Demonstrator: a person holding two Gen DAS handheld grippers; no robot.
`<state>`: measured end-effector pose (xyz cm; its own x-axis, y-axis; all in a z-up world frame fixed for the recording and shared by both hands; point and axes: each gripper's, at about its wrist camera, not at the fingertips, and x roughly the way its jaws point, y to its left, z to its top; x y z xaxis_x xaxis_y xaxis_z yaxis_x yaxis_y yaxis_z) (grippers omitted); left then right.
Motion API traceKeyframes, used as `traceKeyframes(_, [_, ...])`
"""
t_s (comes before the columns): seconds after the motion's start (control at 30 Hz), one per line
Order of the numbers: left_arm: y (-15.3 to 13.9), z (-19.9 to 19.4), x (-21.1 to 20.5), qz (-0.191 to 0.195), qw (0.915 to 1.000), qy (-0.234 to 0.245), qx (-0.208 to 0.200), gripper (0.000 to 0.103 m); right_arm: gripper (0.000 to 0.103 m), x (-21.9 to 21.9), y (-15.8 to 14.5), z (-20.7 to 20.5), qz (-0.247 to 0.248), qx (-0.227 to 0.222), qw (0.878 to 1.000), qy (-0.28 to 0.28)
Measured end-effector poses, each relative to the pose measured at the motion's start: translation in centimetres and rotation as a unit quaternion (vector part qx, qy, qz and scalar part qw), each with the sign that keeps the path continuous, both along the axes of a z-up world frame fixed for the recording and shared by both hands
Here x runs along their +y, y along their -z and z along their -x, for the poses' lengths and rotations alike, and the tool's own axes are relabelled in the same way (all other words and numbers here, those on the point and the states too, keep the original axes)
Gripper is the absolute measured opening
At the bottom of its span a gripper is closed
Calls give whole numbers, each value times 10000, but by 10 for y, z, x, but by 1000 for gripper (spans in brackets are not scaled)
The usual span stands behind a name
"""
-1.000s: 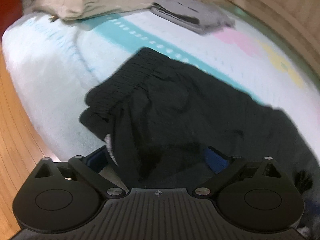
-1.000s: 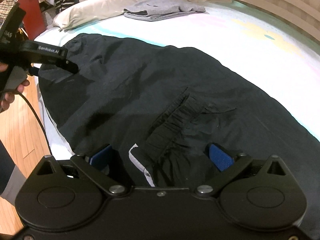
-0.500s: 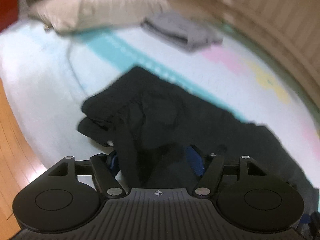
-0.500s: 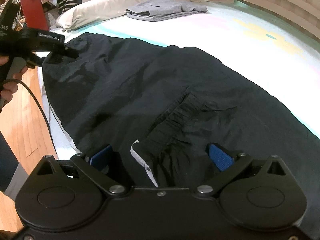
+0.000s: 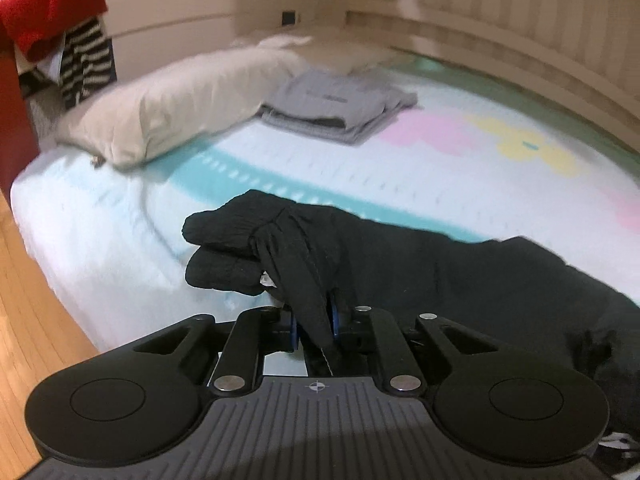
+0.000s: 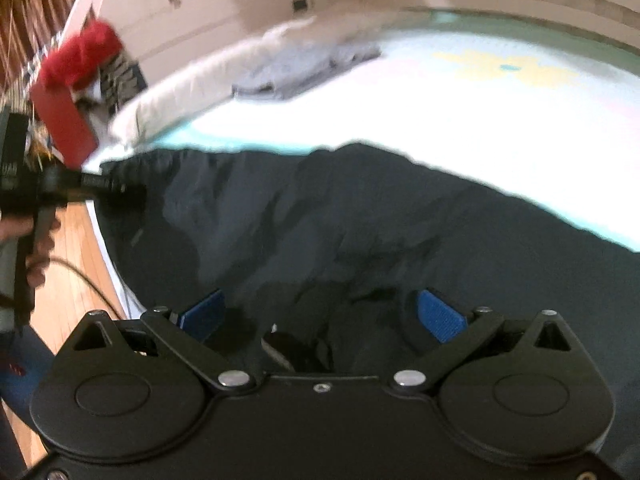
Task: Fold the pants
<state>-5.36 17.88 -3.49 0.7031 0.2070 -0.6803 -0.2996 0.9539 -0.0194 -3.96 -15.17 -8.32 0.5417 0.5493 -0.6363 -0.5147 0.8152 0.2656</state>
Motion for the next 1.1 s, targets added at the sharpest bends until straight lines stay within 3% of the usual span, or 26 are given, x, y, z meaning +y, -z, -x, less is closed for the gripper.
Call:
traceKeyframes(0.17, [-23, 4, -21, -345, 9987, 263, -262, 13, 103, -18, -6, -5, 148, -204, 9984, 497])
traceKeyframes(0.33, [-49, 15, -62, -787, 9916, 814, -622, 13, 103, -41, 0, -15, 417, 12, 9933, 1081])
traceKeyframes(0.43, [-61, 17, -96, -866, 9845, 1295, -810, 13, 103, -58, 3, -20, 290, 258, 9893, 1408])
traceKeyframes(0.53, [-64, 14, -138, -796, 9737, 1962, -837, 14, 103, -79, 5, -24, 73, 514, 9834, 1737])
traceKeyframes(0.67, [-49, 7, -183, -426, 9594, 2708, -661, 19, 103, -98, 6, -25, 84, 575, 9774, 2033])
traceKeyframes(0.77, [-36, 2, -193, -15, 9526, 3000, -499, 35, 103, -110, 8, -23, 112, 588, 9739, 2190])
traceKeyframes(0.87, [-31, -7, -187, 295, 9543, 2950, -385, 45, 103, -120, 9, -22, 96, 627, 9698, 2354])
traceKeyframes(0.97, [-35, -12, -175, 262, 9602, 2752, -398, 67, 103, -127, 10, -21, 47, 640, 9665, 2486])
traceKeyframes(1.1, [-38, -27, -158, 4, 9685, 2473, -281, 71, 103, -126, 8, -21, -71, 601, 9691, 2390])
